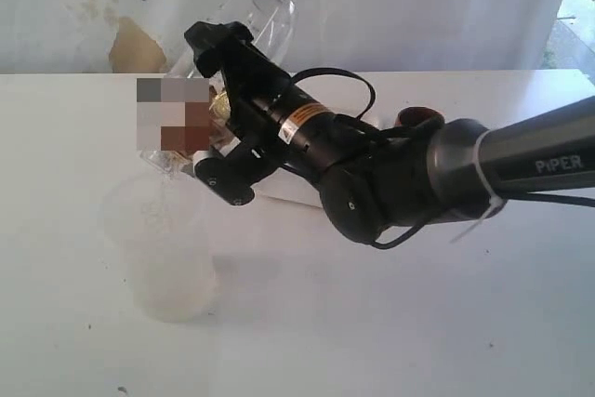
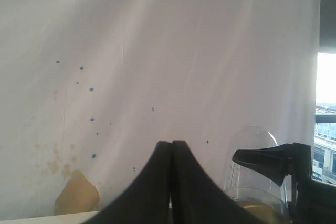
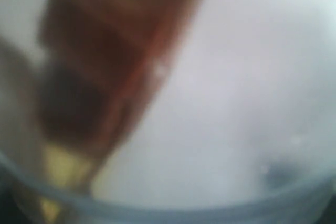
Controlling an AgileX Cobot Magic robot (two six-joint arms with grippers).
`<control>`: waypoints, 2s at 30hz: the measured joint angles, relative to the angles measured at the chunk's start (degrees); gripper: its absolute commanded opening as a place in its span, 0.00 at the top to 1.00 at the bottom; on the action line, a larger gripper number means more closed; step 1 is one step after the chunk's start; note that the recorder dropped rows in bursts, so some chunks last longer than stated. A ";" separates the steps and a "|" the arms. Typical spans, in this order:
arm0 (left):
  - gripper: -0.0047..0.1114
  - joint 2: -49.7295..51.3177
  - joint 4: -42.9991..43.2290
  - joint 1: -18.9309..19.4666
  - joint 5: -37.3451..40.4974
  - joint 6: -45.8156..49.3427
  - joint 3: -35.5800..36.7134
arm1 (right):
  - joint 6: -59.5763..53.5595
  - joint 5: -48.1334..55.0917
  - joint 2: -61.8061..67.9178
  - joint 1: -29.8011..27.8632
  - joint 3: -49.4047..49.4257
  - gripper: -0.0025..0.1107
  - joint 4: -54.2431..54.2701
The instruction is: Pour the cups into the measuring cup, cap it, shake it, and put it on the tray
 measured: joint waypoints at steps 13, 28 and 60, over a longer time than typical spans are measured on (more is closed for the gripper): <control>0.96 0.00 0.00 0.00 0.00 0.00 0.00 | 0.00 0.13 1.23 -0.26 -1.45 0.98 -3.35; 0.96 0.00 0.00 0.00 0.00 0.00 0.00 | 0.00 0.13 1.23 -0.30 -1.49 0.98 -6.18; 0.96 0.00 0.00 0.00 1.33 0.00 0.00 | 0.00 -2.60 1.23 -0.30 -1.49 0.98 -6.73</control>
